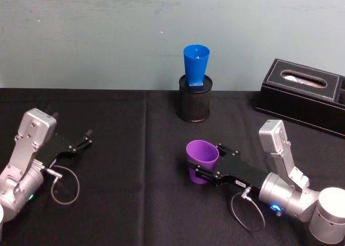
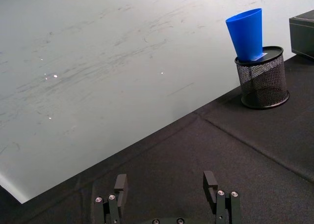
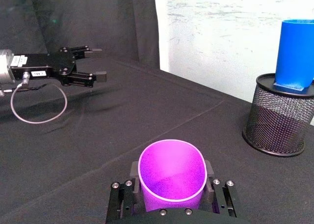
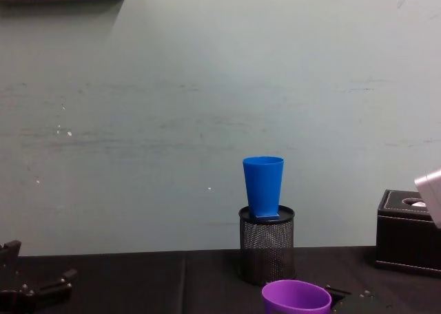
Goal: Pick up one cup with a gripper and tap it against the other cup.
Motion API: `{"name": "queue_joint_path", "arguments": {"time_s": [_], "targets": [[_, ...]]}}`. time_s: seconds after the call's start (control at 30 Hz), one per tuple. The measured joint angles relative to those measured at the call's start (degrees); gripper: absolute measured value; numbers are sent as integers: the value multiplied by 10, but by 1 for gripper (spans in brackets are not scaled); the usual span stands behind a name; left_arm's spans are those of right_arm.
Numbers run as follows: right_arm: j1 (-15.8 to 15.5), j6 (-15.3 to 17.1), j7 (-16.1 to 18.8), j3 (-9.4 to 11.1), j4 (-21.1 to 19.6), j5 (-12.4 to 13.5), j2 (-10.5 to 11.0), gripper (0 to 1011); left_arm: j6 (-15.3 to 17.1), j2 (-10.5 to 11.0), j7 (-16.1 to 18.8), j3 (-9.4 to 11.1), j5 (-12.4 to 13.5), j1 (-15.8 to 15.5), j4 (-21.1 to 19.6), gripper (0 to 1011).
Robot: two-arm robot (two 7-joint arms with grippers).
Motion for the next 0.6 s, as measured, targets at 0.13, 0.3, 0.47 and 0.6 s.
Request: {"name": "queue_joint_path", "arguments": {"time_s": [0.13, 0.3, 0.47, 0.6], "targets": [[-2, 5, 1, 3, -7, 4, 3, 724, 0, 0, 0, 0, 0, 0, 0, 1011], [-6, 32, -3, 12, -40, 18, 13, 724, 0, 0, 0, 0, 0, 0, 0, 1011], [0, 62, -13, 17, -73, 25, 23, 724, 0, 0, 0, 0, 0, 0, 0, 1011], [12, 85, -16, 18, -92, 31, 30, 724, 0, 0, 0, 0, 0, 0, 0, 1012]]}}
